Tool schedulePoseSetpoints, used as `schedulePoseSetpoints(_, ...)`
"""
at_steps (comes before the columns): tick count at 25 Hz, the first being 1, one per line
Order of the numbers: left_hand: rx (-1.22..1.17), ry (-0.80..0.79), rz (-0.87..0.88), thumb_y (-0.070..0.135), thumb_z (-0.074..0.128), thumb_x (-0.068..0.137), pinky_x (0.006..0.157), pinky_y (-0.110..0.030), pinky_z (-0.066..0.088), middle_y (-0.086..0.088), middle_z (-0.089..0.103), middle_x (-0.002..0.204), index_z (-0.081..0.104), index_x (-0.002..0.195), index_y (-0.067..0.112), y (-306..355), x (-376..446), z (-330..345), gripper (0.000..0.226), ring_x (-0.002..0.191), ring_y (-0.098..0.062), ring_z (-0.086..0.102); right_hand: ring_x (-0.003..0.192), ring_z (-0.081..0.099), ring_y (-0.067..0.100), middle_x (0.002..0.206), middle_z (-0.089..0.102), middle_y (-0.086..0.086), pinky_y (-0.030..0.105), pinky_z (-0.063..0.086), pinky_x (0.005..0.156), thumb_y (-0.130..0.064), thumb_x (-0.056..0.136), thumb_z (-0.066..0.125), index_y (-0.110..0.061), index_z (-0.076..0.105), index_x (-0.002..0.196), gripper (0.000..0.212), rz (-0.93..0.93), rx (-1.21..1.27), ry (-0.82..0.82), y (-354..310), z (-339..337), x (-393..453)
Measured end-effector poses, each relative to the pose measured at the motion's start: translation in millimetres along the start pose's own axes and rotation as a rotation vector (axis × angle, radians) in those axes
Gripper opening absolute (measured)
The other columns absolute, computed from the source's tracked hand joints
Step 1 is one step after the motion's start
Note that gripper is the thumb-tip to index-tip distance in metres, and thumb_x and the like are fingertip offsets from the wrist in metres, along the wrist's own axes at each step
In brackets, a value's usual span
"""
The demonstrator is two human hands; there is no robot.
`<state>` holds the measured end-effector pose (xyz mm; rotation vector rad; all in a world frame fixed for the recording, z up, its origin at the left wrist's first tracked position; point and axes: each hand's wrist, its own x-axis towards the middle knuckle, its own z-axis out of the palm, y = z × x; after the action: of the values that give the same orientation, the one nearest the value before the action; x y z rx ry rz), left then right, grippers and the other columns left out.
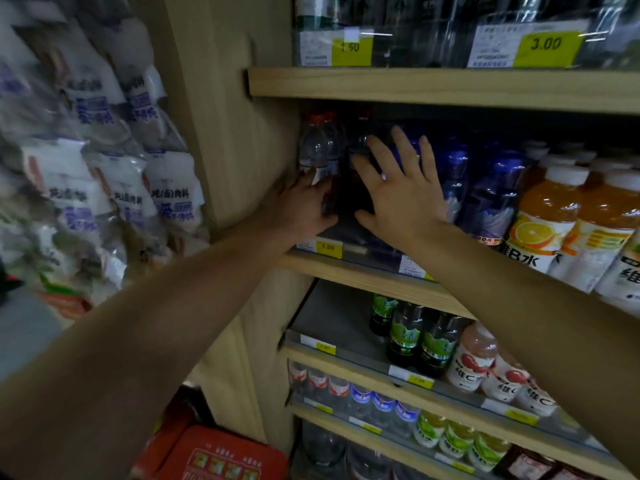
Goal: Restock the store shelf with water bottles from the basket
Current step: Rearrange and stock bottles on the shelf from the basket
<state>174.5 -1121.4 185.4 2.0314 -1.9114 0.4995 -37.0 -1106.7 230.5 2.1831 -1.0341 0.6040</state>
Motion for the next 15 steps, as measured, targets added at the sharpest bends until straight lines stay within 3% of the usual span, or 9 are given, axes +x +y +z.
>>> schedulePoseSetpoints(5,-0.124,-0.042,-0.042,0.061,0.054,0.079,0.113,-0.045,0.034,-0.002,0.031,0.158,0.029,0.152,0.028,12.4,-72.3,-19.9,0.084,0.14,-0.027,0.038,0.15,-0.003,0.036,0.163,0.012,0.005,0.055,-0.007,0.118,-0.052,0.086,0.061,-0.025,0.022,0.155,0.083,0.047,0.056,-0.07,-17.8,-12.8,-33.5)
schedulePoseSetpoints(8,-0.226,-0.04,-0.076,0.049,0.067,0.082,0.111,-0.038,0.037,-0.006,0.035,0.156,0.032,0.152,0.022,23.0,-117.8,-19.2,0.083,0.141,-0.026,0.037,0.15,-0.005,0.035,0.164,0.009,0.004,0.056,-0.006,0.119,-0.056,0.088,0.057,-0.026,0.019,0.155,0.083,0.069,0.098,-0.15,-30.4,-26.8,-66.5)
schedulePoseSetpoints(15,-0.392,-0.117,-0.083,0.048,0.067,0.078,0.11,-0.036,0.037,-0.011,0.042,0.152,0.04,0.148,0.018,66.3,-249.1,-18.0,0.081,0.139,-0.029,0.04,0.15,-0.011,0.033,0.165,0.0,0.0,0.054,-0.006,0.12,-0.058,0.091,0.052,-0.027,0.013,0.156,0.081,0.146,0.151,-0.432,-66.9,-60.2,-190.8)
